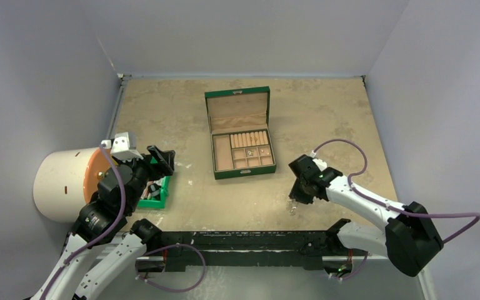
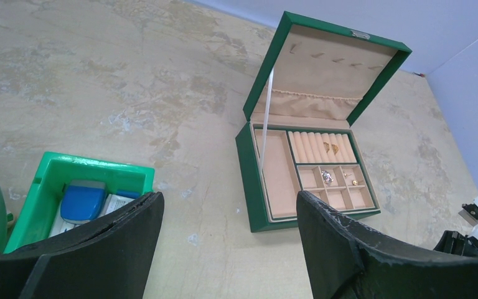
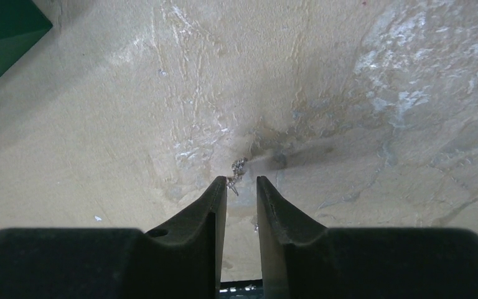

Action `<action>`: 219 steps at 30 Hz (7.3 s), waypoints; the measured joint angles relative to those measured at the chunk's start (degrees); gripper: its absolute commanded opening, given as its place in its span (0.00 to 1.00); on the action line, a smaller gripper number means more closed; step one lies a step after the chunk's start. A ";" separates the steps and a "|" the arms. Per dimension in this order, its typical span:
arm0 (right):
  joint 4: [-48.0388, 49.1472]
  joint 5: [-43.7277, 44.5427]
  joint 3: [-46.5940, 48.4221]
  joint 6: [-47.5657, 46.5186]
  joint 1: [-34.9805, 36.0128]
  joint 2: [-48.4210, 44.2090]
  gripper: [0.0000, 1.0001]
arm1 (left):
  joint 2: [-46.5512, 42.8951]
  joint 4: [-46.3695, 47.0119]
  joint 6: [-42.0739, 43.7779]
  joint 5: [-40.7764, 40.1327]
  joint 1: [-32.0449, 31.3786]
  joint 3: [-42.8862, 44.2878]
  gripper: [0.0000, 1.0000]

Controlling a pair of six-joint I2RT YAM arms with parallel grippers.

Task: Organize the mixed jewelry

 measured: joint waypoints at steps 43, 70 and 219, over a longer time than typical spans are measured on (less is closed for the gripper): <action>2.10 -1.22 0.98 6.60 2.54 6.60 0.00 | -0.76 0.00 0.00 -0.04 0.00 0.00 0.78; 0.02 3.34 16.37 -0.35 3.02 3.74 0.00 | -0.74 0.00 0.00 -0.04 0.00 0.00 0.78; -5.81 1.46 15.82 -0.61 4.13 2.84 0.00 | -0.22 -0.02 -0.02 -0.26 0.24 0.00 0.79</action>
